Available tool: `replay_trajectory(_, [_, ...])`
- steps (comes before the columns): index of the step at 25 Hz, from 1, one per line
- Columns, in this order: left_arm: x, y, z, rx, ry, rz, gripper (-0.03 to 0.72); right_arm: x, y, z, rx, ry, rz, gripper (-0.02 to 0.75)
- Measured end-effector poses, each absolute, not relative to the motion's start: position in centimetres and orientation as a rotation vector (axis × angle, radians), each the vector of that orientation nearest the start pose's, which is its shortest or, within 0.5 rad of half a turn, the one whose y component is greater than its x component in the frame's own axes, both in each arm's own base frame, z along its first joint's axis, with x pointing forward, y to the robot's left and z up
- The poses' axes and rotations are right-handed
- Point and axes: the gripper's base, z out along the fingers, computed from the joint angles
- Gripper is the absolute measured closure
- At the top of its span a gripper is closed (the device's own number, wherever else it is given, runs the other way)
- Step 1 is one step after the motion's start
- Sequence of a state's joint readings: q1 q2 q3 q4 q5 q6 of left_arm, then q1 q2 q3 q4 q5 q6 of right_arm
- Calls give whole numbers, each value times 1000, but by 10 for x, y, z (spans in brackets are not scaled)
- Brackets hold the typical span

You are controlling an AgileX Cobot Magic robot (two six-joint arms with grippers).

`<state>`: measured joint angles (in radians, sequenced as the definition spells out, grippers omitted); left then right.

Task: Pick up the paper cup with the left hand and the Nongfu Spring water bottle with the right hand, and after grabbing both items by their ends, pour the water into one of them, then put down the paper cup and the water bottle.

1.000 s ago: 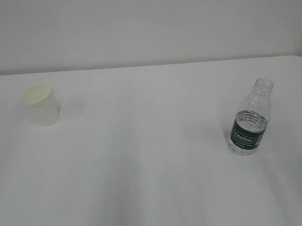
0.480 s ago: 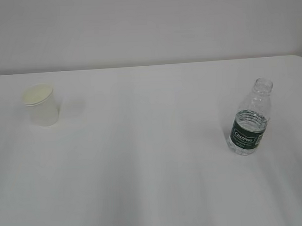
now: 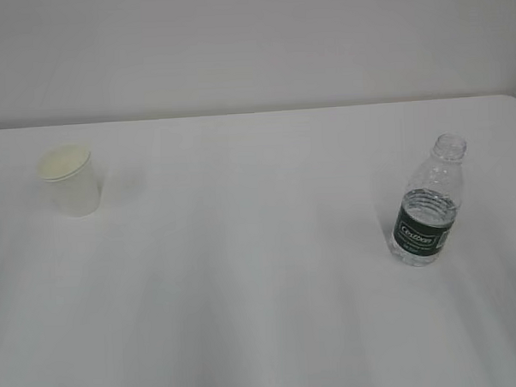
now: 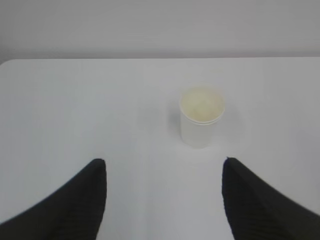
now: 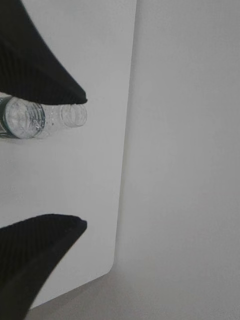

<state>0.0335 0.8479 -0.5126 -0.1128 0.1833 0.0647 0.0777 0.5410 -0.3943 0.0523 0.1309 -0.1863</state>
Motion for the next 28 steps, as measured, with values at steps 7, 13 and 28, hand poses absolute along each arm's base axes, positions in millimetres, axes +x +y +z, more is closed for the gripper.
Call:
replay_trajectory(7, [187,6,256,-98,1985,-20,174,145,11,281,-171,1797,-22,227])
replay_trajectory(13, [201,-3,239,-69,2025,-51,174,168,13,267,-157,1844,-15,236])
replay_trajectory(28, [200,-34,182,7,2025,-131,175,195,15,233,-139,1919,4,262])
